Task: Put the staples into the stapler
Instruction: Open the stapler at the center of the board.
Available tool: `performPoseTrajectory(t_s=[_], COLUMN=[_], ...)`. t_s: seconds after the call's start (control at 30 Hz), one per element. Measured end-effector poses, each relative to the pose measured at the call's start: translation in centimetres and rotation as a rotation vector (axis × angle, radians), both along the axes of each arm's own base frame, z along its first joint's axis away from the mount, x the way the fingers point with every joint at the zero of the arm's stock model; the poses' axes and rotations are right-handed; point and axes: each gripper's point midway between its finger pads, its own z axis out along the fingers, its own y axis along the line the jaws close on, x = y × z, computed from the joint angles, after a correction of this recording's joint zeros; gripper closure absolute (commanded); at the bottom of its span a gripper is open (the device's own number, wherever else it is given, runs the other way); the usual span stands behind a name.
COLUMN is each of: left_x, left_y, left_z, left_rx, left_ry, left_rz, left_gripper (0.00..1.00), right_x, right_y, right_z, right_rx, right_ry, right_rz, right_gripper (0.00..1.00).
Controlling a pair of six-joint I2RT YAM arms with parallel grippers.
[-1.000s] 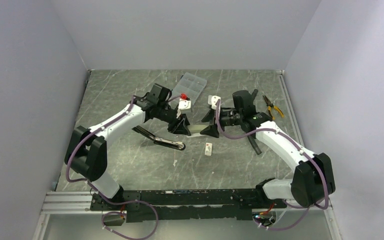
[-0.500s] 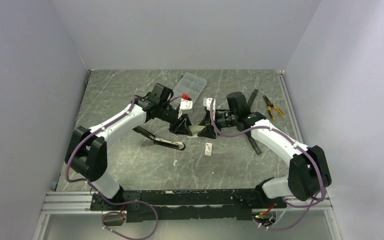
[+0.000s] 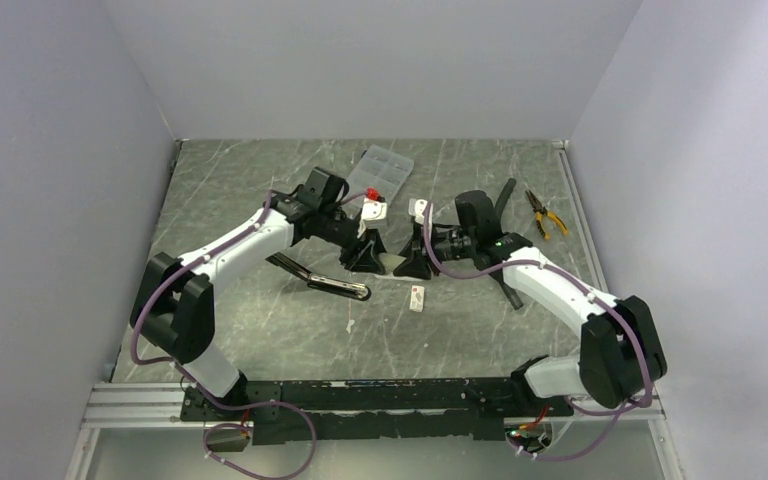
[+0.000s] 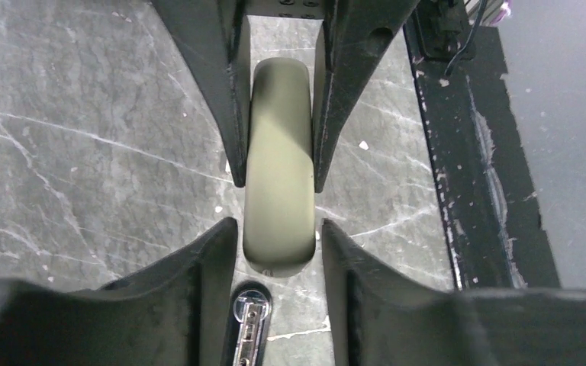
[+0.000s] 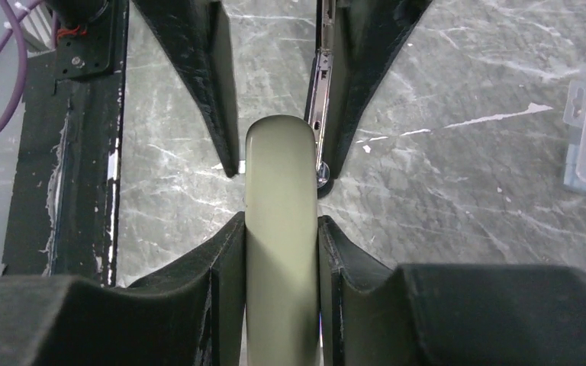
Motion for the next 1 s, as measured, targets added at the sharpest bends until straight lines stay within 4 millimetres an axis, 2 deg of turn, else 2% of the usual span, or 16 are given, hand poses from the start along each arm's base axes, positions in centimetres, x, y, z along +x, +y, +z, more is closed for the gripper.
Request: performPoseTrajectory(t_s=[0.1, 0.2, 0.4, 0.57, 0.77, 1.0], left_x=[0.3, 0.7, 1.2, 1.4, 2.2, 2.7], left_y=[-0.2, -0.2, 0.6, 0.2, -0.9, -1.9], left_z=[0.2, 0.4, 0.1, -0.4, 0.7, 1.4], left_rx=[-0.012, -0.030, -0.073, -0.116, -0.201, -0.271], left_ry=[-0.011, -0.018, -0.023, -0.003, 0.002, 0.023], left_rz=[0.002, 0.015, 0.052, 0.076, 0.078, 0.059], left_gripper=[0.28, 0.22, 0.18, 0.18, 0.27, 0.51], right_x=[-0.2, 0.2, 1.1, 1.5, 1.4, 1.3], right_y=[-0.5, -1.2, -2.2, -2.7, -2.7, -2.7], right_z=[0.1, 0.7, 2.3, 3.4, 4.3, 4.3], right_rx=[0.021, 0.040, 0.099, 0.145, 0.181, 0.190], right_ry=[0.008, 0.008, 0.002, 0.010, 0.020, 0.028], right_rz=[-0.032, -0.062, -0.101, -0.119, -0.107, -0.099], right_gripper=[1.00, 1.00, 1.00, 1.00, 1.00, 1.00])
